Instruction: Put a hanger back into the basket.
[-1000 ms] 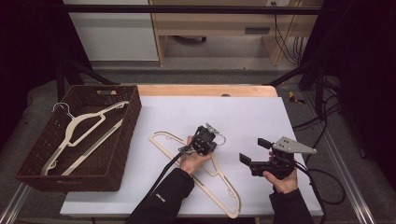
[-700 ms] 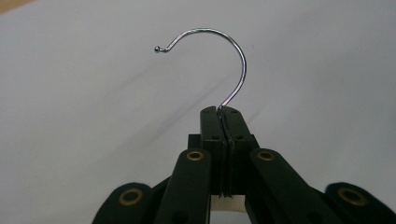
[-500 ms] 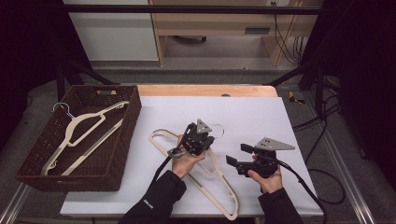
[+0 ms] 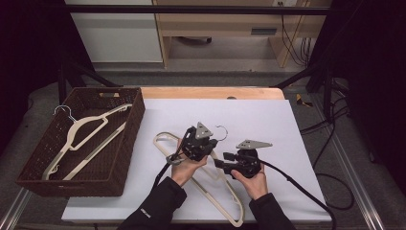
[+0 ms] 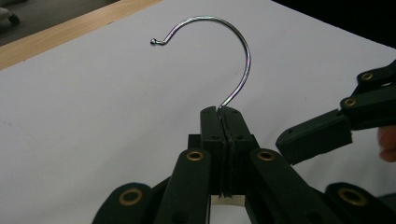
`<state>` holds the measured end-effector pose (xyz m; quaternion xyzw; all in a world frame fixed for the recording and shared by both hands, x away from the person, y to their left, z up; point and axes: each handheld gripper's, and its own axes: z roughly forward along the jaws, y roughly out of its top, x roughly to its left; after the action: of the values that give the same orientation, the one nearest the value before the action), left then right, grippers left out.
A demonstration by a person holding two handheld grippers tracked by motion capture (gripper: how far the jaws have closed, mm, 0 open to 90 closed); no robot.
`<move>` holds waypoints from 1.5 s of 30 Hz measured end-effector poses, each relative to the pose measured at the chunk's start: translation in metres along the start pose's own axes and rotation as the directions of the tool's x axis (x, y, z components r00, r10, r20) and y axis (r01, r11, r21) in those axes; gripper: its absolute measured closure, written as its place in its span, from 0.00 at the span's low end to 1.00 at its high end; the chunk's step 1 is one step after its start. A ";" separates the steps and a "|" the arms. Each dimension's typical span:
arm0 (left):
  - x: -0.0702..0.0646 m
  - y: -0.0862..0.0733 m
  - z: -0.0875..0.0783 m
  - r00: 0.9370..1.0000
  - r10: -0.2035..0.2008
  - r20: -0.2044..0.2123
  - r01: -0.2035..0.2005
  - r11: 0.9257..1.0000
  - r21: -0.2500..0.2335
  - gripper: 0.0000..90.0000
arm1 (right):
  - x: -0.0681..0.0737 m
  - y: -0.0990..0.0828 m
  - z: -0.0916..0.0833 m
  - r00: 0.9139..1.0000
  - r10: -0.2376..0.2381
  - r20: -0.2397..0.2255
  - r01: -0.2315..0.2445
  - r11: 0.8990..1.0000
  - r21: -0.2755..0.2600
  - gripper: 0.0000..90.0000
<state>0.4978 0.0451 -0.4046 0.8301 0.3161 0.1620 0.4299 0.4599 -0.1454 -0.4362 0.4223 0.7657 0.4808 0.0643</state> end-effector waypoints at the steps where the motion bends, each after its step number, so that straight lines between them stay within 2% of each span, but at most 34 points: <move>1: 0.000 0.000 -0.001 1.000 0.006 -0.004 -0.006 1.000 -0.002 0.99 | 0.000 0.000 0.001 1.000 0.012 -0.001 -0.012 1.000 0.007 0.59; 4: 0.000 0.000 -0.002 1.000 0.004 -0.003 -0.004 1.000 -0.007 0.99 | -0.001 -0.002 0.007 0.998 0.043 -0.040 -0.042 0.999 0.022 0.69; 9: -0.001 -0.001 -0.004 1.000 0.000 -0.001 0.000 1.000 -0.016 0.98 | -0.003 -0.003 0.013 0.996 0.048 -0.071 -0.046 0.998 0.032 0.84; 10: -0.001 -0.002 -0.005 1.000 -0.001 0.000 0.001 1.000 -0.020 0.99 | -0.002 -0.003 0.013 0.994 0.068 -0.083 -0.066 0.997 0.034 0.86; 15: 0.000 -0.002 -0.008 1.000 0.001 0.006 -0.001 1.000 -0.026 0.98 | -0.002 -0.001 0.012 0.989 0.110 -0.094 -0.107 0.993 0.041 0.89; 18: 0.002 -0.002 -0.015 1.000 0.015 0.013 -0.014 0.999 -0.037 0.98 | -0.001 -0.001 0.012 0.988 0.123 -0.097 -0.120 0.992 0.036 0.91; 22: 0.012 -0.001 -0.036 0.998 -0.016 0.055 0.021 0.996 -0.090 0.82 | 0.001 0.000 0.010 0.978 0.159 -0.135 -0.158 0.987 0.024 0.94; 23: 0.014 -0.001 -0.042 0.998 -0.015 0.054 0.021 0.994 -0.107 0.80 | 0.001 0.000 0.009 0.975 0.166 -0.146 -0.165 0.986 0.023 0.95; 26: 0.021 -0.001 -0.061 0.999 0.003 0.051 0.004 0.991 -0.132 0.67 | 0.003 0.001 0.006 0.969 0.177 -0.170 -0.177 0.984 0.018 0.96; 28: 0.026 -0.001 -0.073 0.998 0.031 0.047 -0.024 0.990 -0.140 0.55 | 0.004 0.002 0.004 0.967 0.184 -0.178 -0.184 0.983 0.015 0.96; 30: 0.030 -0.003 -0.087 0.997 0.044 0.060 -0.034 0.987 -0.160 0.44 | 0.005 0.003 0.002 0.969 0.172 -0.178 -0.175 0.985 0.002 0.97; 32: 0.033 -0.006 -0.098 0.997 0.050 0.054 -0.040 0.984 -0.171 0.36 | 0.006 0.004 -0.001 0.972 0.153 -0.177 -0.157 0.988 -0.009 0.97; 34: 0.036 -0.010 -0.107 0.996 0.047 0.070 -0.035 0.987 -0.160 0.29 | 0.007 0.006 -0.004 0.976 0.139 -0.169 -0.143 0.990 -0.013 0.97; 35: 0.036 -0.011 -0.110 0.997 0.052 0.064 -0.041 0.987 -0.156 0.26 | 0.007 0.007 -0.006 0.978 0.117 -0.170 -0.122 0.992 -0.018 0.97; 36: 0.036 -0.013 -0.112 0.996 0.063 0.055 -0.055 0.988 -0.144 0.24 | 0.008 0.008 -0.009 0.978 0.115 -0.176 -0.119 0.993 -0.016 0.97; 37: 0.037 -0.014 -0.114 0.996 0.073 0.054 -0.065 0.989 -0.132 0.23 | 0.008 0.010 -0.011 0.979 0.092 -0.185 -0.098 0.995 -0.023 0.97; 41: 0.037 -0.021 -0.115 0.990 0.120 0.069 -0.114 0.990 -0.083 0.18 | 0.013 0.017 -0.023 0.977 0.027 -0.209 -0.035 0.999 -0.033 0.97; 43: 0.036 -0.023 -0.113 0.987 0.131 0.088 -0.125 0.990 -0.064 0.18 | 0.016 0.020 -0.028 0.974 -0.018 -0.227 0.010 0.999 -0.036 0.97; 45: 0.035 -0.025 -0.109 0.985 0.149 0.090 -0.146 0.988 -0.045 0.20 | 0.020 0.021 -0.032 0.967 -0.037 -0.252 0.029 0.999 -0.035 0.97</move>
<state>0.4550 0.1456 -0.3616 0.8495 0.2303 0.1605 0.4468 0.4437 -0.1488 -0.3962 0.3439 0.7670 0.5413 -0.0190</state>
